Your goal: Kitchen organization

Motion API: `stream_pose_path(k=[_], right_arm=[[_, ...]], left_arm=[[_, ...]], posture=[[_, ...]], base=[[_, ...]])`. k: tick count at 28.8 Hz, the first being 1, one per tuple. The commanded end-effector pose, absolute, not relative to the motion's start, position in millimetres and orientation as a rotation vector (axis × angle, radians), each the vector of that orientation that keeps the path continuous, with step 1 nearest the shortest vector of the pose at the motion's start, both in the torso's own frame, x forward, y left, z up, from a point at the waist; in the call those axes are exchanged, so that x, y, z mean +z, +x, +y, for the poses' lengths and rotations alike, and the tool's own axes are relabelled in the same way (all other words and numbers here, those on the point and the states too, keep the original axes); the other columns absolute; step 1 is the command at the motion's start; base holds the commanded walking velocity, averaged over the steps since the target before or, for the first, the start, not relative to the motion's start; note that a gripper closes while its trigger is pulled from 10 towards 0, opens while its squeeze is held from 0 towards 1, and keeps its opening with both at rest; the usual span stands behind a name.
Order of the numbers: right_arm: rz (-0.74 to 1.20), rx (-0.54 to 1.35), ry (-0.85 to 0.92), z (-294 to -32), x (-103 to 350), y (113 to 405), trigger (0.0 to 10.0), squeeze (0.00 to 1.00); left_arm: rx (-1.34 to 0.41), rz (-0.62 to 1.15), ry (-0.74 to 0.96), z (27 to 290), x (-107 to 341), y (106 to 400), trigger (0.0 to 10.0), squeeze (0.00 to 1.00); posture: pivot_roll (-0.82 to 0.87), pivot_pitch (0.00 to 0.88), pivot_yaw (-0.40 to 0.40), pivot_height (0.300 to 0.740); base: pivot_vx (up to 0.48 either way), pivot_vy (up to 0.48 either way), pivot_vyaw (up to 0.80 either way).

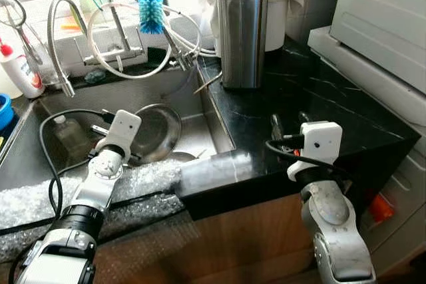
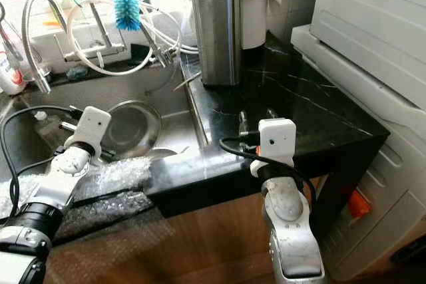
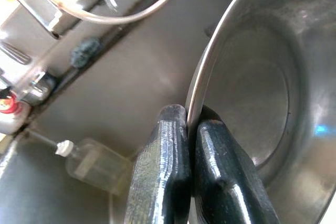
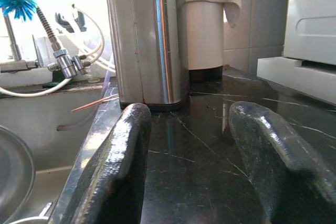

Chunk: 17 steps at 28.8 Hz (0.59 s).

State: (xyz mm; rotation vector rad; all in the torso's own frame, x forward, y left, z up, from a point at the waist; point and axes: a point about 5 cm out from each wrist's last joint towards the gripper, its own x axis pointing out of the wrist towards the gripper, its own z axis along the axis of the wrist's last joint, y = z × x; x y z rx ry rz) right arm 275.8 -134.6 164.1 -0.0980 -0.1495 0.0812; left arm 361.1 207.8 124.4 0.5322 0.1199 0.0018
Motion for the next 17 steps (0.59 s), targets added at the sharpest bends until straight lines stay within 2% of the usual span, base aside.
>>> stream_pose_path(k=[1,3,6,17], right_arm=[[-0.168,0.084,-0.093,-131.9,169.1,273.8,10.0,0.00],[-0.164,0.084,-0.093,-131.5,168.6,274.0,10.0,0.00],[-0.160,0.088,-0.092,-130.2,168.0,274.2,10.0,0.00],[-0.156,0.092,-0.090,-128.6,168.1,276.0,10.0,0.00]], left_arm=[[-0.004,0.117,0.562,209.5,126.5,363.1,10.0,0.46],[-0.015,0.129,0.565,209.7,123.6,362.8,10.0,0.85],[-0.029,0.143,0.572,210.0,120.1,362.0,10.0,1.00],[-0.055,0.139,0.551,206.3,119.4,363.5,10.0,1.00]], posture=[[-0.11,0.000,0.146,0.740],[-0.11,0.000,0.144,0.740],[-0.11,0.000,0.143,0.740],[-0.11,0.000,0.143,0.740]], base=[[0.000,0.000,0.00],[0.000,0.000,0.00],[0.000,0.000,0.00],[0.000,0.000,0.00]])
